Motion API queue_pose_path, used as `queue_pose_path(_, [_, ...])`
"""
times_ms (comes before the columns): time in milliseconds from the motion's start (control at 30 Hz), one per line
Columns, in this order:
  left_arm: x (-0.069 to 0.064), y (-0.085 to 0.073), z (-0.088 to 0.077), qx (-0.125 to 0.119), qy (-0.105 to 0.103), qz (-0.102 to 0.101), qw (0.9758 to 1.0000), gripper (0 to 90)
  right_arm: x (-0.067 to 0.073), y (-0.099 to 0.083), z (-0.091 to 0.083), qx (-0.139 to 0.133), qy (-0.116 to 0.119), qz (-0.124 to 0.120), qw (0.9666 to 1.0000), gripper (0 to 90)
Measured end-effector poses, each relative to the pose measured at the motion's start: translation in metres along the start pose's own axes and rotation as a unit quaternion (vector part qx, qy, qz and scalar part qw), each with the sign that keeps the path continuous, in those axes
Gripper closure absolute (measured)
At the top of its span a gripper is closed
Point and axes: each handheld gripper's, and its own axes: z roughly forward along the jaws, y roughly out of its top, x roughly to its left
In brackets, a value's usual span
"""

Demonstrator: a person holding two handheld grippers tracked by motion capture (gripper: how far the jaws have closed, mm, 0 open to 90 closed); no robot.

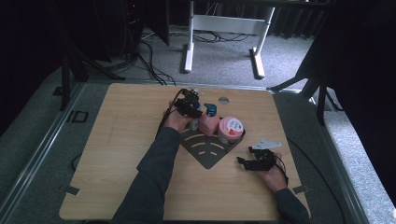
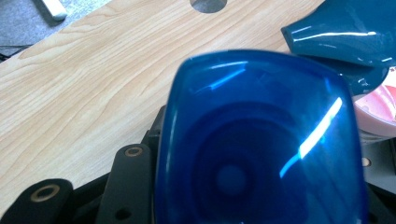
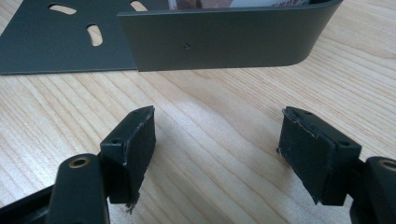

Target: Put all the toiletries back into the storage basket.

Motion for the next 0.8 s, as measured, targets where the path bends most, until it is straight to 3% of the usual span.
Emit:
queue_pose_path(600, [0.0035,0.0044,0.0056,-0.003,-0.009,-0.007,0.9999,54.7,0.0000,0.0001,0.0001,0.000,0.001,-0.001,1.0000,27.1])
queue_pose_path(800, [0.0057,0.0063,0.0075,-0.008,-0.019,-0.018,0.9996,53.5,0.0000,0.0000,0.0001,0.000,0.001,-0.001,1.0000,27.1])
